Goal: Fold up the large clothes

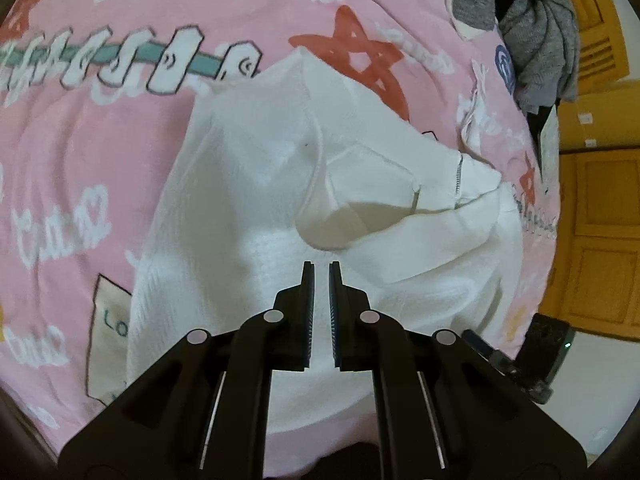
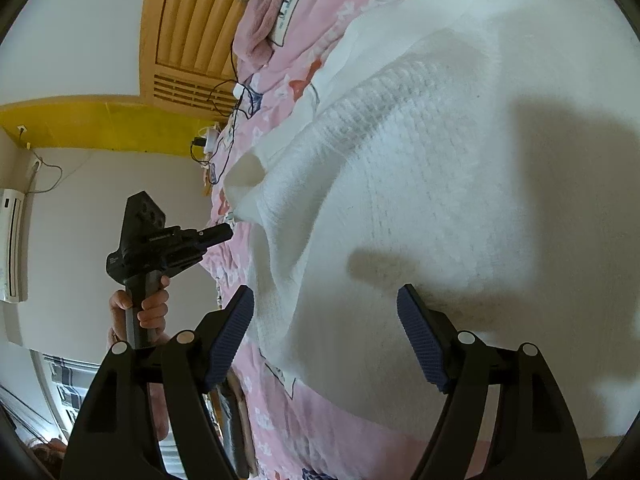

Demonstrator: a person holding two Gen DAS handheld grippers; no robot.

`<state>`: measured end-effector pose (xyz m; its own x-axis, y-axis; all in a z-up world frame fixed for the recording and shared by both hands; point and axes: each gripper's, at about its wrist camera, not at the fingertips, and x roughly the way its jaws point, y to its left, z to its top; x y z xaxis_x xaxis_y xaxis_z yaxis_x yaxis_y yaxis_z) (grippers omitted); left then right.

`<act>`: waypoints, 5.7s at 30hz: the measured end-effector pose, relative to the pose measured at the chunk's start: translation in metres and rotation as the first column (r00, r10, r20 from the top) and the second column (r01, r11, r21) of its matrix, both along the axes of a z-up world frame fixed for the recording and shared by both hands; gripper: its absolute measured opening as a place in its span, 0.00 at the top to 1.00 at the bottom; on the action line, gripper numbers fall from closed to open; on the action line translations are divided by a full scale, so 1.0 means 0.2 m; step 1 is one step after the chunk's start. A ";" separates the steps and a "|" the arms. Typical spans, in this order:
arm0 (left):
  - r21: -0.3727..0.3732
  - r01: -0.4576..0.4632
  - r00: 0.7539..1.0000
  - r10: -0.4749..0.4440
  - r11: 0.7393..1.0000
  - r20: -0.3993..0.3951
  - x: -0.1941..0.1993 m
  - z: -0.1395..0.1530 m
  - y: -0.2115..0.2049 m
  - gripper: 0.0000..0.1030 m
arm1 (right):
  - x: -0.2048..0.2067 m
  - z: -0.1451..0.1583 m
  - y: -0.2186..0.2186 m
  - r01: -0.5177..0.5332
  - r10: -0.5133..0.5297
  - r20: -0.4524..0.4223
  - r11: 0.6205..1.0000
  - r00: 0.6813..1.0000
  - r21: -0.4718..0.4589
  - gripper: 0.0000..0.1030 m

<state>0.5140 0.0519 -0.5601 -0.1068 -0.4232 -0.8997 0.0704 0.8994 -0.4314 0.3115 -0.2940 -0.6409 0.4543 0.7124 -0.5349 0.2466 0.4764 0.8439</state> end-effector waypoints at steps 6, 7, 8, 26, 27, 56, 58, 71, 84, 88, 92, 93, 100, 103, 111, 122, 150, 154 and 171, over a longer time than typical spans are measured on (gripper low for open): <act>-0.106 -0.132 0.991 0.133 0.986 0.005 0.06 -0.05 0.07 0.06 | -0.01 -0.01 0.02 -0.008 0.008 0.000 1.000 1.000 0.014 0.30; -0.112 -0.144 0.990 0.144 0.983 -0.005 0.07 -0.07 0.07 0.06 | -0.01 -0.01 0.02 -0.006 0.006 0.000 1.000 1.000 0.016 0.30; -0.110 -0.144 0.990 0.143 0.983 -0.017 0.08 -0.08 0.06 0.06 | -0.01 -0.01 0.02 -0.005 0.005 0.000 1.000 1.000 0.016 0.30; -0.135 -0.221 0.975 0.221 0.966 -0.016 0.13 -0.20 -0.10 0.94 | -0.06 -0.07 -0.02 0.030 -0.030 -0.002 0.996 1.000 0.082 0.31; -0.135 -0.214 0.975 0.219 0.967 0.026 0.14 -0.16 -0.10 0.94 | -0.07 -0.07 -0.02 0.033 -0.032 -0.003 0.996 0.999 0.088 0.31; -0.126 -0.183 0.983 0.183 0.975 -0.010 0.55 -0.27 -0.02 0.05 | 0.45 0.10 -0.21 0.140 -0.130 0.051 0.916 0.990 -0.376 0.37; -0.158 -0.160 0.987 0.154 0.974 -0.052 0.52 -0.20 0.05 0.06 | 0.46 0.14 -0.30 0.145 -0.142 0.040 0.886 0.989 -0.440 0.34; 0.184 -0.168 0.984 0.154 0.968 0.088 0.24 -0.43 0.04 0.10 | 0.81 -0.23 -0.43 -0.002 -0.173 -0.301 0.865 0.938 -0.501 0.76; 0.449 -0.136 0.934 -0.037 0.883 0.356 0.25 -0.46 0.09 0.06 | 0.79 -0.22 -0.62 0.169 -0.323 -0.198 0.820 0.925 -0.547 1.00; 0.481 -0.069 0.906 -0.148 0.874 0.398 0.13 -0.36 0.07 0.06 | 0.61 0.00 -0.58 0.147 -0.206 -0.040 0.807 0.978 -0.572 0.56; 0.292 0.065 0.839 -0.211 0.954 0.502 -0.12 -0.12 0.07 0.06 | 0.27 0.23 -0.58 0.191 -0.137 0.135 0.770 0.981 -0.608 0.28; 0.290 0.082 0.811 -0.233 0.954 0.537 -0.20 -0.06 0.07 0.06 | 0.19 0.27 -0.58 0.197 -0.122 0.160 0.748 0.980 -0.634 0.26; 0.259 0.145 0.797 -0.268 0.955 0.541 -0.57 0.12 0.15 0.06 | -0.32 0.51 -0.27 0.206 -0.068 0.195 0.348 0.978 -0.915 0.10; 0.221 0.134 0.839 -0.229 0.966 0.494 -0.60 0.09 0.18 0.06 | -0.44 0.56 -0.12 0.213 -0.064 0.203 0.241 0.977 -0.947 0.08; 0.444 0.006 0.861 -0.230 0.896 0.453 -0.55 0.03 0.32 0.06 | -0.51 0.54 0.04 0.160 -0.036 0.156 0.142 0.987 -0.977 0.08; 0.209 0.025 0.937 -0.096 0.978 0.336 -0.36 -0.09 0.42 0.06 | -0.46 0.39 -0.17 0.093 -0.005 0.104 0.489 0.995 -0.867 0.08; -0.168 -0.031 0.999 0.028 0.985 -0.022 0.00 -0.54 0.52 0.06 | 0.06 -0.29 -0.72 -0.148 0.108 -0.117 0.894 0.987 -0.423 0.06; -0.169 0.090 0.996 -0.092 0.982 -0.004 -0.06 -0.59 0.37 0.06 | 0.05 -0.29 -0.71 -0.182 0.161 -0.085 0.878 0.983 -0.443 0.06; 0.067 0.229 0.965 -0.236 0.971 0.114 -0.19 -0.56 0.08 0.12 | -0.04 -0.24 -0.60 -0.093 0.093 -0.029 0.821 0.995 -0.563 0.32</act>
